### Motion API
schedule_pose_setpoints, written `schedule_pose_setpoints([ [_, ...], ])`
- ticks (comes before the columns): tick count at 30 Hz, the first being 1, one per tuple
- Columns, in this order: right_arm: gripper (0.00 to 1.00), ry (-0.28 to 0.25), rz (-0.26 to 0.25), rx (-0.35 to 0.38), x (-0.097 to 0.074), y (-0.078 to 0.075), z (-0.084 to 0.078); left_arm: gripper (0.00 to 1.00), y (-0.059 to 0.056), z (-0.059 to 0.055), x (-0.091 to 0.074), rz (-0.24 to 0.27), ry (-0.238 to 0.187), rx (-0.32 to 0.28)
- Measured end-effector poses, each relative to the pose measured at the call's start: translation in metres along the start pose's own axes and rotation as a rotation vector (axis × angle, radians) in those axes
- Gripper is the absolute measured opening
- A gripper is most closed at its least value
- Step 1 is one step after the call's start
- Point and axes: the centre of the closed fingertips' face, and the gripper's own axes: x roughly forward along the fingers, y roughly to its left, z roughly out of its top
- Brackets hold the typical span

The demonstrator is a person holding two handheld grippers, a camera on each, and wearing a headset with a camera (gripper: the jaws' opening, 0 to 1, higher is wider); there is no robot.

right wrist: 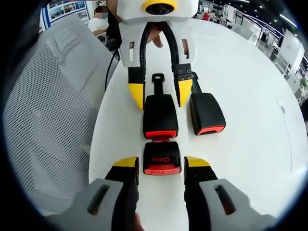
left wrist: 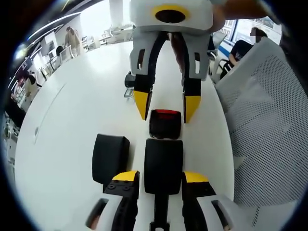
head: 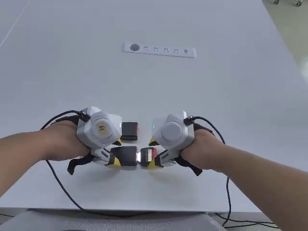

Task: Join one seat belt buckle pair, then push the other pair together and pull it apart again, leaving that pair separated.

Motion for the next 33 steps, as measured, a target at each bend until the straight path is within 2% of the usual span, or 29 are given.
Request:
schedule_pose_setpoints([
  [3, 0.36, -0.01, -0.008, 0.007, -0.008, 0.0, 0.001, 0.37, 0.004, 0.003, -0.008, 0.009, -0.03, -0.025],
  [7, 0.36, -0.013, -0.023, 0.006, -0.016, -0.004, 0.002, 0.35, 0.015, 0.01, -0.019, 0.051, -0.064, -0.06],
  [8, 0.36, -0.018, -0.034, 0.015, -0.02, -0.009, 0.002, 0.35, 0.02, 0.012, -0.022, 0.067, -0.075, -0.073],
  [10, 0.36, -0.02, -0.046, 0.015, -0.026, -0.013, 0.002, 0.35, 0.023, 0.017, -0.027, 0.073, -0.09, -0.073],
  [18, 0.37, -0.001, -0.09, 0.009, -0.038, -0.034, -0.008, 0.36, 0.034, 0.028, -0.029, 0.09, -0.085, -0.053],
  [19, 0.36, 0.037, -0.095, -0.016, -0.041, -0.036, -0.017, 0.36, 0.036, 0.027, -0.028, 0.09, -0.075, -0.044],
  [20, 0.37, 0.048, -0.104, -0.028, -0.042, -0.038, -0.02, 0.36, 0.038, 0.026, -0.026, 0.09, -0.069, -0.037],
  [25, 0.36, 0.069, -0.106, -0.023, -0.052, -0.046, -0.038, 0.38, 0.049, 0.018, -0.021, 0.091, -0.046, -0.036],
  [28, 0.36, 0.069, -0.115, 0.018, -0.054, -0.051, -0.047, 0.38, 0.053, 0.018, -0.021, 0.096, -0.048, -0.045],
  [33, 0.36, 0.088, -0.131, 0.022, -0.055, -0.059, -0.062, 0.4, 0.058, 0.017, -0.017, 0.096, -0.041, -0.03],
])
